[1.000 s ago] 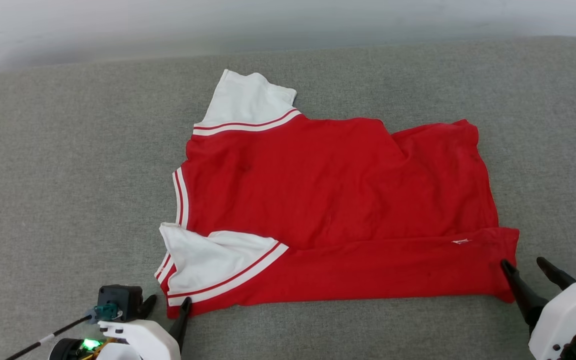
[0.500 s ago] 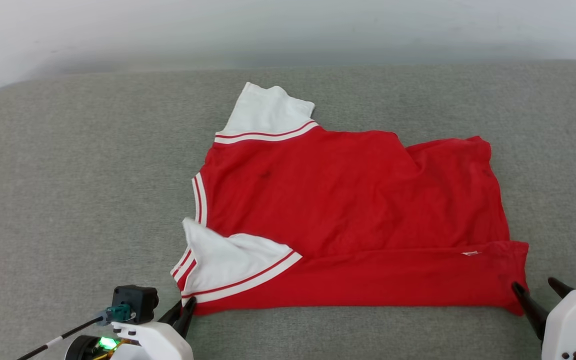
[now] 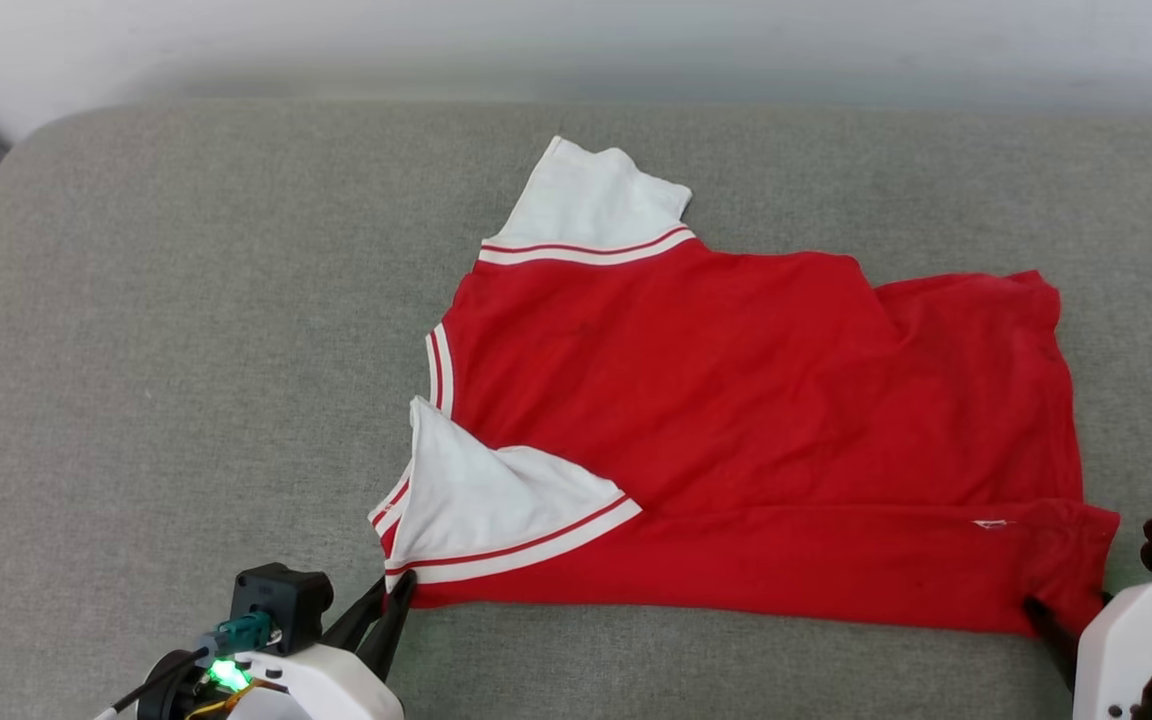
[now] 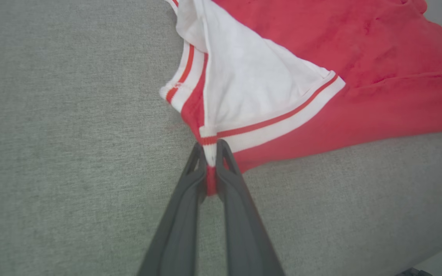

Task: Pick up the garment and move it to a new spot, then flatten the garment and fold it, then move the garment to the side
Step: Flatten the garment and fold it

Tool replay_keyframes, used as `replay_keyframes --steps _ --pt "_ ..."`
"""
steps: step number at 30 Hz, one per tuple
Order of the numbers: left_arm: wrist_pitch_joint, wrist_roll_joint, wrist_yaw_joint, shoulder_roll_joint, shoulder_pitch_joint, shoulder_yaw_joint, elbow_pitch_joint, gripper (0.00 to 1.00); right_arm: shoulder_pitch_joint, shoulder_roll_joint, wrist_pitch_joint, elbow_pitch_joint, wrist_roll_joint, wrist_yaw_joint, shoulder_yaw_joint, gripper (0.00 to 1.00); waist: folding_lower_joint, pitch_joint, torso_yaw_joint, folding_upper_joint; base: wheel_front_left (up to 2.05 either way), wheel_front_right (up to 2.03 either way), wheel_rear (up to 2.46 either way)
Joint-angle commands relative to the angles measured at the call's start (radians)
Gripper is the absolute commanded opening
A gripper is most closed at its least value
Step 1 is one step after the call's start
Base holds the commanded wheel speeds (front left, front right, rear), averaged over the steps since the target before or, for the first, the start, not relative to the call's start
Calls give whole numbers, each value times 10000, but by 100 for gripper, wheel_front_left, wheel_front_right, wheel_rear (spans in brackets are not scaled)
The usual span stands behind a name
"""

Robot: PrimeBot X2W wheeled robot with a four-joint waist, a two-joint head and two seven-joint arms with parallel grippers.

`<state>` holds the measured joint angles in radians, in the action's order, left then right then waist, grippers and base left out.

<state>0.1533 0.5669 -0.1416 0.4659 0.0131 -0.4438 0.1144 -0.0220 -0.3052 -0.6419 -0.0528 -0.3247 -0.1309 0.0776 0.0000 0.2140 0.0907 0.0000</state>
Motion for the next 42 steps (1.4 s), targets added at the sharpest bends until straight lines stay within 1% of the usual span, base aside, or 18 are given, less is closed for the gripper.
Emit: replay_keyframes --steps 1,6,7,8,9,13,16,21,26,30,35,36,37,38,39,42 --pt "-5 -52 -42 7 -16 -6 38 0 114 -14 23 -113 19 4 -65 100 0 137 83 0 0 0 0" --pt "32 -5 9 -24 -167 -54 13 0 238 -20 -50 -813 46 4 -568 100 0 357 180 0 0 0 0" --pt "49 11 21 -20 -169 -62 -12 0 239 -6 -39 -932 2 2 -652 49 0 380 189 0 0 0 0" --pt "46 24 41 -12 -173 -70 -34 0 272 -15 -2 -1038 -38 2 -702 20 0 389 195 0 0 0 0" --pt "48 42 48 -1 -173 -72 -68 0 293 -25 23 -1130 -63 4 -726 0 0 375 199 0 0 0 0" --pt "65 82 15 141 56 -20 -259 0 212 -172 161 -1292 -158 8 -586 0 0 101 112 0 0 0 0" --pt "105 156 -17 266 336 -18 -327 0 47 -379 208 -1161 -239 10 -430 0 0 -186 16 0 0 0 0" --pt "190 323 -124 466 954 2 -299 0 -402 -671 -4 -575 -379 11 -144 0 0 -711 -121 0 0 0 0" --pt "326 647 -151 540 1675 -68 -273 0 -1107 -746 -544 113 -468 11 176 0 0 -1074 -265 0 0 0 0" --pt "327 715 -134 494 1947 -185 -460 0 -1506 -700 -807 373 -330 11 335 0 0 -1195 -305 0 0 0 0" --pt "194 769 34 244 1835 -381 -920 1 -1642 -585 -735 102 -219 11 201 0 0 -1255 -319 0 0 0 0" --pt "164 766 53 195 1788 -407 -1015 25 -1622 -570 -688 27 -203 11 162 21 0 -1256 -322 0 0 0 0" --pt "115 780 71 162 1748 -418 -1090 46 -1579 -578 -610 -28 -190 11 91 96 0 -1255 -326 0 0 0 0" --pt "97 782 102 142 1720 -436 -1164 77 -1523 -607 -506 -93 -156 11 46 100 0 -1260 -327 0 0 0 0" --pt "58 750 113 122 1682 -457 -1224 100 -1474 -619 -396 -166 -125 10 4 100 0 -1272 -324 0 0 0 0" --pt "-336 650 96 65 1596 -360 -1338 100 -1352 -550 -94 -234 -242 5 -180 100 0 -1330 -321 0 0 0 0"
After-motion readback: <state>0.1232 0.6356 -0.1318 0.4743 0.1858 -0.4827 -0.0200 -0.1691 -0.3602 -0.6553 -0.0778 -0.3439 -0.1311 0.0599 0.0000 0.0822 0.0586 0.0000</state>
